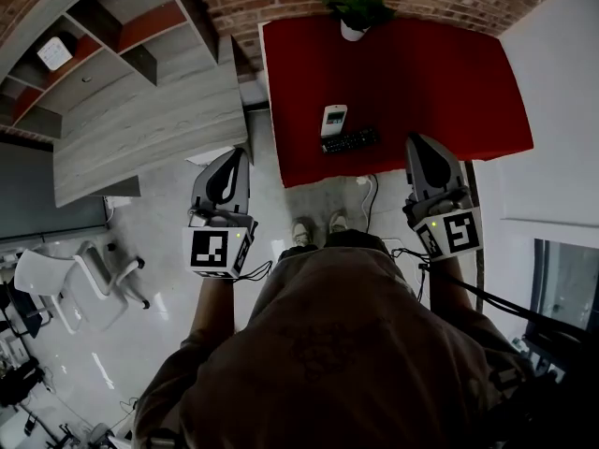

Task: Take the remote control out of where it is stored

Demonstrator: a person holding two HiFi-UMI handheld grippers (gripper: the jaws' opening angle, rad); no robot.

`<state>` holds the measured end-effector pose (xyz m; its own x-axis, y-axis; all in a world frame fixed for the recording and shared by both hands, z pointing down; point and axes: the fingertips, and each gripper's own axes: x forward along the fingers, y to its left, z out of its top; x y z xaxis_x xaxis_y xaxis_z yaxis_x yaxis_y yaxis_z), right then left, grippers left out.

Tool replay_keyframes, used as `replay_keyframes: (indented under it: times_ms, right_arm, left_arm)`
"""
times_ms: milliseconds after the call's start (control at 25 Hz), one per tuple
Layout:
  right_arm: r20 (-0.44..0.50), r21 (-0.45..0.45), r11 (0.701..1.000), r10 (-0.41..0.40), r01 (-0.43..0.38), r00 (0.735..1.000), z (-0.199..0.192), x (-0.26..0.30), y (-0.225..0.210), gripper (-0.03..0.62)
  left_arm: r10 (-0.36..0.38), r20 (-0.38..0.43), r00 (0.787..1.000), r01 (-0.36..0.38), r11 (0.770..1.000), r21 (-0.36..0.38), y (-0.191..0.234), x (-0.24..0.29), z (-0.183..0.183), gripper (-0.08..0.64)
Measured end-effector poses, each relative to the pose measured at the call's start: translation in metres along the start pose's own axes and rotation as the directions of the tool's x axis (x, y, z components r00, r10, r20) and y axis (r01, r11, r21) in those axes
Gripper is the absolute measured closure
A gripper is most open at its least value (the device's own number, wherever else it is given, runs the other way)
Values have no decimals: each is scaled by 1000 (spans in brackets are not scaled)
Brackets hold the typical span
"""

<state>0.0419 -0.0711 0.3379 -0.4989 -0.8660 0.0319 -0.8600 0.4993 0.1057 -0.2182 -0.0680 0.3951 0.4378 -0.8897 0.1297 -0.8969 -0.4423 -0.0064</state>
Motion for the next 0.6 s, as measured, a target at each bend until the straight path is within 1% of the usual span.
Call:
replay_keyframes:
  times_ms: [280,480,600]
  right_arm:
    - [6,-25,1000,15,-15,1000,-5,-8,-25,578]
    - [-5,14,999,42,-42,999,-7,-12,-29,578]
    - [7,-5,999,53,-53,999,-8,-15,-34,578]
  left_arm:
    - [25,12,1000,-25,1000,16,-20,2,12,551]
    - [49,5,999,-49,999,19,-30,-1,17,551]
    - [66,5,998,-66,998,25,-34,-2,20,551]
